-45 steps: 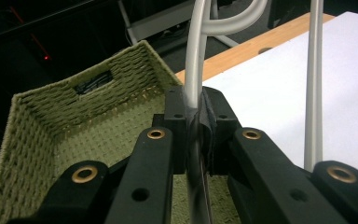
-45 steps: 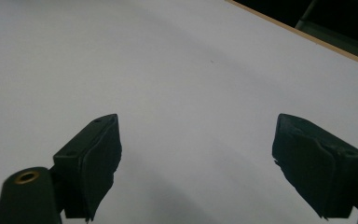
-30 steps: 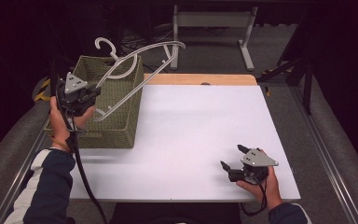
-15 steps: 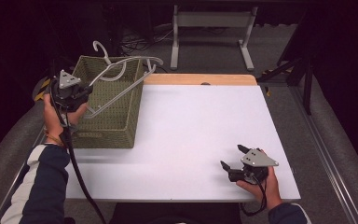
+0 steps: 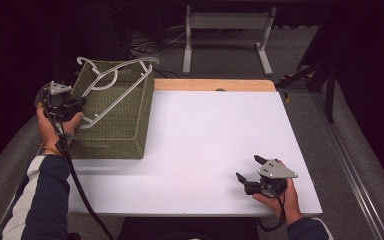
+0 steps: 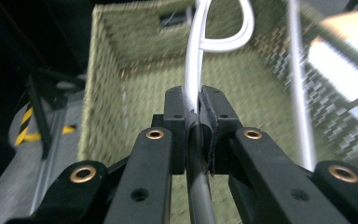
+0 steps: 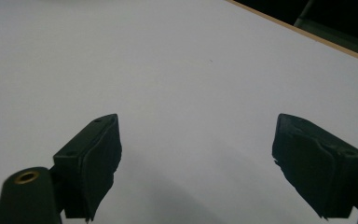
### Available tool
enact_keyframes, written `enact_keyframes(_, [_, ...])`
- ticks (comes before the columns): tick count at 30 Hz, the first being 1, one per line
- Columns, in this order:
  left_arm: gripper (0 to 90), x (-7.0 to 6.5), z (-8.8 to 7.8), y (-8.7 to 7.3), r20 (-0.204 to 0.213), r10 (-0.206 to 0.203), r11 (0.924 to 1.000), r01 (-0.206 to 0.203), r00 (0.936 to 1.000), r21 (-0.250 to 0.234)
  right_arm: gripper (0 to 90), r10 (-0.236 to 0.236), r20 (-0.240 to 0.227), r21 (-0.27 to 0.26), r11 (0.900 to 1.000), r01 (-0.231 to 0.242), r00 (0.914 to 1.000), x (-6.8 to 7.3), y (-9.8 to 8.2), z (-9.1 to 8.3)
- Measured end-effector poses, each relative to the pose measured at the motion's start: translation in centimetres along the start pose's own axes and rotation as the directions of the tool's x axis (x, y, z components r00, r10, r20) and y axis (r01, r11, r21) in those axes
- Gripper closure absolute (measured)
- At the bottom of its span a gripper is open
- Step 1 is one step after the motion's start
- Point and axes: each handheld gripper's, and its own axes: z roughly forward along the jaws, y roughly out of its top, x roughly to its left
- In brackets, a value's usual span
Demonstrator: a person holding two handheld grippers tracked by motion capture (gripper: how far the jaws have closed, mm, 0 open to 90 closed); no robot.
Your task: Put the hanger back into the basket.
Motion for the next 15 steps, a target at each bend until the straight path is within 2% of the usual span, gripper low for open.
enact_keyframes(2, [80.5,0.28,0.36,-0.29,0.001,0.009,0.9994,-0.009,1.0000,0.033,16.3,-0.005,-0.004,0.004,1.000,0.005,1.0000,0.05,-0.02,0.03])
enact_keyframes(4, [79.3,0.23,0.42,-0.32,-0.032,0.028,0.9989,-0.027,0.9991,0.037,16.3,-0.010,-0.005,0.004,1.000,0.010,0.9999,0.06,-0.03,0.08])
enact_keyframes(5, [75.7,0.04,0.42,-0.17,-0.077,0.065,0.9968,-0.061,0.9949,0.051,16.3,-0.011,-0.006,0.005,1.000,0.011,0.9999,0.07,-0.04,0.09])
enact_keyframes(6, [67.2,0.00,0.56,-0.12,-0.097,0.086,0.9942,-0.079,0.9915,0.073,16.4,-0.010,-0.008,0.008,1.000,0.010,0.9999,0.10,-0.04,0.11])
enact_keyframes(8, [61.7,-0.04,0.72,-0.12,-0.115,0.110,0.9889,-0.097,0.9873,0.112,16.4,-0.014,-0.010,0.009,1.000,0.014,0.9999,0.14,-0.04,0.12])
enact_keyframes(9, [58.8,-0.12,0.81,-0.18,-0.147,0.123,0.9870,-0.106,0.9814,0.121,16.4,-0.014,-0.011,0.009,1.000,0.014,0.9998,0.15,-0.03,0.11])
enact_keyframes(10, [52.8,-0.09,0.80,-0.19,-0.150,0.115,0.9880,-0.098,0.9819,0.120,16.4,-0.015,-0.013,0.008,1.000,0.015,0.9998,0.16,-0.03,0.09])
enact_keyframes(12, [51.1,-0.12,0.61,-0.24,-0.144,0.113,0.9898,-0.099,0.9831,0.103,16.4,-0.014,-0.013,0.008,1.000,0.014,0.9998,0.17,-0.03,0.09])
enact_keyframes(15, [45.0,-0.15,0.25,-0.26,-0.102,0.107,0.9931,-0.102,0.9890,0.058,16.5,-0.018,-0.013,0.010,1.000,0.018,0.9998,0.18,-0.04,0.12])
